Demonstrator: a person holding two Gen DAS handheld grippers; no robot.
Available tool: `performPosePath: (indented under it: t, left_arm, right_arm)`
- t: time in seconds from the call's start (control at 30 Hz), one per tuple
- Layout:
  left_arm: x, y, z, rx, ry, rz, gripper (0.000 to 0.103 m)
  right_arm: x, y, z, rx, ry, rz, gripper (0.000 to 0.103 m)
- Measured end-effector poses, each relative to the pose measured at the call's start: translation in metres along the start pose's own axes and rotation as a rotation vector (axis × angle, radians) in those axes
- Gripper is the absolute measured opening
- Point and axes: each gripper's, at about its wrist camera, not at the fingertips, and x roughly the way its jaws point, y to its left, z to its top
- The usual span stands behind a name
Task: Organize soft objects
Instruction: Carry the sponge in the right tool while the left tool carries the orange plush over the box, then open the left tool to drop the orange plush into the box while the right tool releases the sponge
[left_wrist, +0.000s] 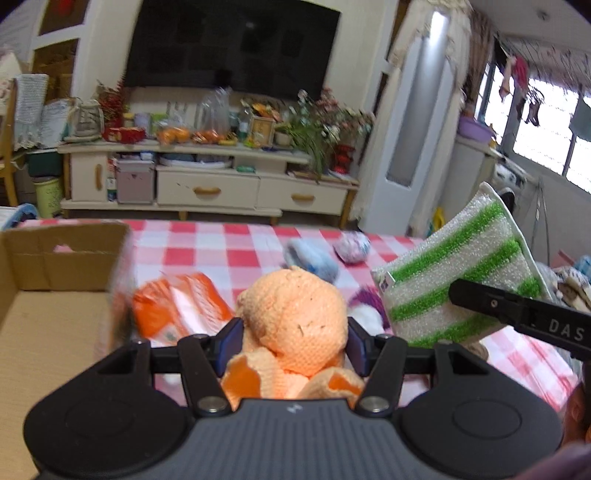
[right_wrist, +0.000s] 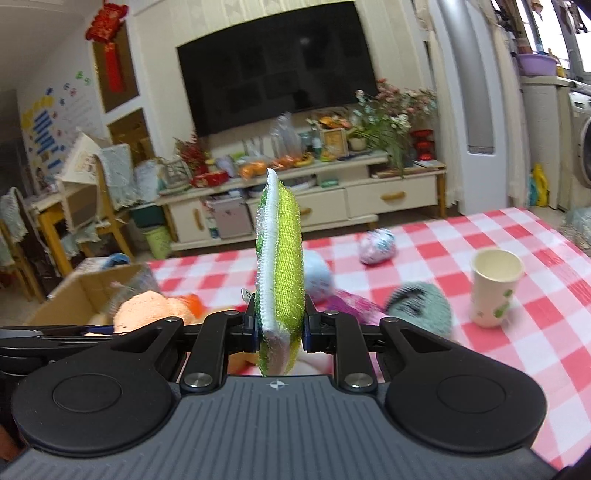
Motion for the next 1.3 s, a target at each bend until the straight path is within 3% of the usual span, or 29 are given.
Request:
performPosePath:
  t: [0.33, 0.7, 0.9, 1.13, 1.23, 1.3]
  left_arm:
    - [-0.037, 0.068, 0.015, -0.118, -0.108, 0.154, 0.058]
    - [-0.059, 0.146, 0.015, -0.272, -0.12, 0.395, 0.058]
    - [-0.064, 0.166, 0.008, -0.319, -0.1, 0.457, 0.058]
    - [-0.063, 0.169, 0.007, -0.294, -0.068, 0.499, 0.059]
    - [-0.062, 0.167, 0.007, -0.281, -0.059, 0.511, 0.065]
    - [-0.066, 0.164, 0.008, -0.271, -0.087, 0.516, 0.077]
  right_arm:
    - [0.026, 0.081, 0.034, 0.0, 0.007, 0.209, 0.024]
    - [0.06, 0.165, 0.03, 0.002, 0.127, 0.416, 0.025]
    - [0.085, 0.181, 0.007, 0.027, 0.244, 0.471, 0.025]
    - [0.086, 0.196, -0.011, -0.005, 0.305, 0.466, 0.026]
    - [0.091, 0.199, -0.014, -0.019, 0.323, 0.454, 0.033]
    - [0.089, 0.2, -0.016, -0.031, 0.322, 0.433, 0.047]
